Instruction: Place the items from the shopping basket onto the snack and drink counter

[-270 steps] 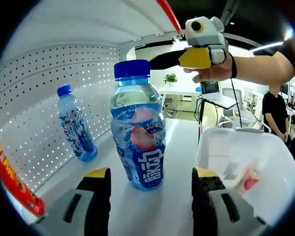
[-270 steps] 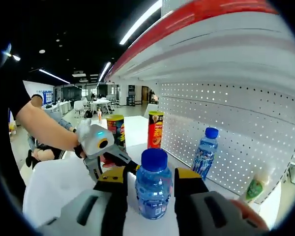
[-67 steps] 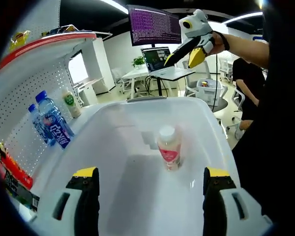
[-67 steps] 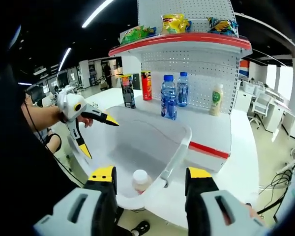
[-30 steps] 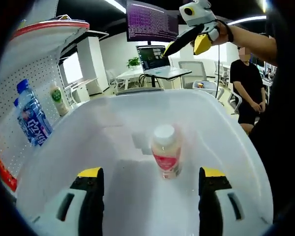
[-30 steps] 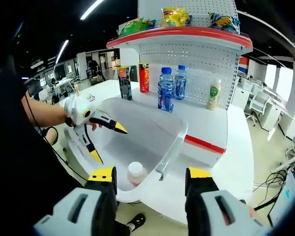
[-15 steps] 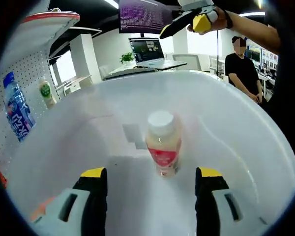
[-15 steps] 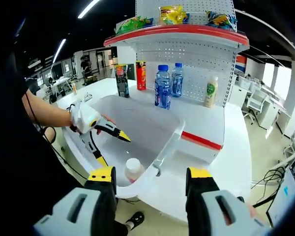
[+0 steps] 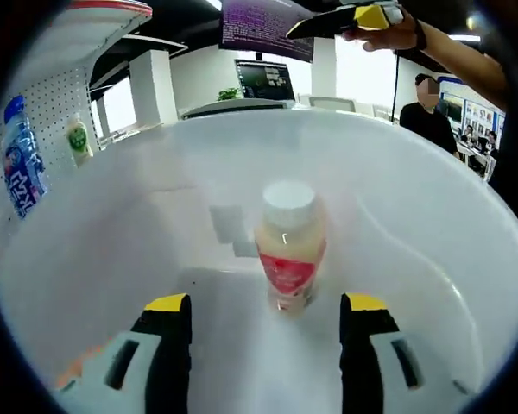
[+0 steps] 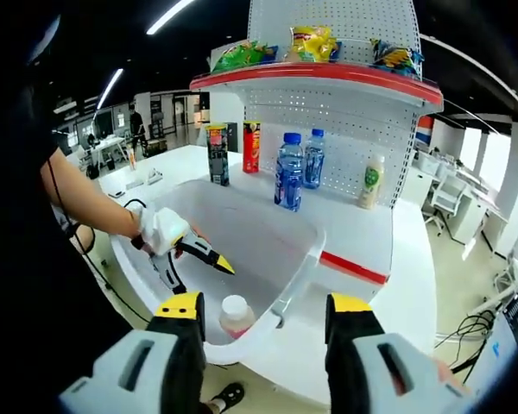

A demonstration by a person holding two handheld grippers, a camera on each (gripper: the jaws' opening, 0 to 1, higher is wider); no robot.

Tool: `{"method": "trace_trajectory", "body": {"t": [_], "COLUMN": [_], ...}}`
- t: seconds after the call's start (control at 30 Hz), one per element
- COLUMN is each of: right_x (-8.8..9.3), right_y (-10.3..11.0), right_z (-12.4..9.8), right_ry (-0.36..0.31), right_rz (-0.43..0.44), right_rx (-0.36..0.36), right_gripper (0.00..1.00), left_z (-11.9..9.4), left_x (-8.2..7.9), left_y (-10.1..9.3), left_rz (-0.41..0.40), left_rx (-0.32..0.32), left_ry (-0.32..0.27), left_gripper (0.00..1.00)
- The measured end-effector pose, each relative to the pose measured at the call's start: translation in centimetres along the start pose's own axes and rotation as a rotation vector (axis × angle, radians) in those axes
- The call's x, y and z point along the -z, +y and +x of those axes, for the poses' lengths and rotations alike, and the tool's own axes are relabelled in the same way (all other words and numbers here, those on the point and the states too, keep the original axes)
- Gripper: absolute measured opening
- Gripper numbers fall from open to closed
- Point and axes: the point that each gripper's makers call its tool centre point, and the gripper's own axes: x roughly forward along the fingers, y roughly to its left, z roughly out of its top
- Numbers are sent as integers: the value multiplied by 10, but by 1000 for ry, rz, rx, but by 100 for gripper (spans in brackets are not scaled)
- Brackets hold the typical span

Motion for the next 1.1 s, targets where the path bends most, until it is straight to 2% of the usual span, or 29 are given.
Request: {"method": "trace_trajectory", "body": {"t": [0.1, 0.13, 0.2, 0.27, 0.4, 0.73, 0.77, 0.9, 1.1], "right_x": [2, 2, 3, 2, 4, 6, 6, 9, 13], "right_y": [3, 5, 7, 7, 4, 6, 7, 6, 5], "right_z": [1, 2, 2, 0, -1, 3, 3, 3, -1], "right_ry": [6, 10, 16, 16, 26, 38, 40, 49, 61], "right_rz": [17, 18, 9, 6, 3, 7, 5, 1, 3], "right_rx": [-10, -11, -15, -15, 1, -13, -13, -9, -2], "right_gripper": [54, 54, 55, 55, 55, 55, 55, 55, 55], "left_z": [3, 4, 6, 9, 18, 29, 29, 30, 34], "left_x": [0, -3, -7, -5, 2, 14, 14, 12, 8], "left_y": [-2, 3, 5, 6, -1, -12, -8, -9, -12], "left_rz": [28, 37, 30, 27, 76, 93, 130, 172, 169], "left_rx": [8, -19, -24, -21, 7, 50, 20, 10, 25], "left_ry": [0, -13, -41, -33, -2, 24, 27, 18, 4], "left_gripper": [68, 67, 65, 67, 68, 68, 68, 69, 69]}}
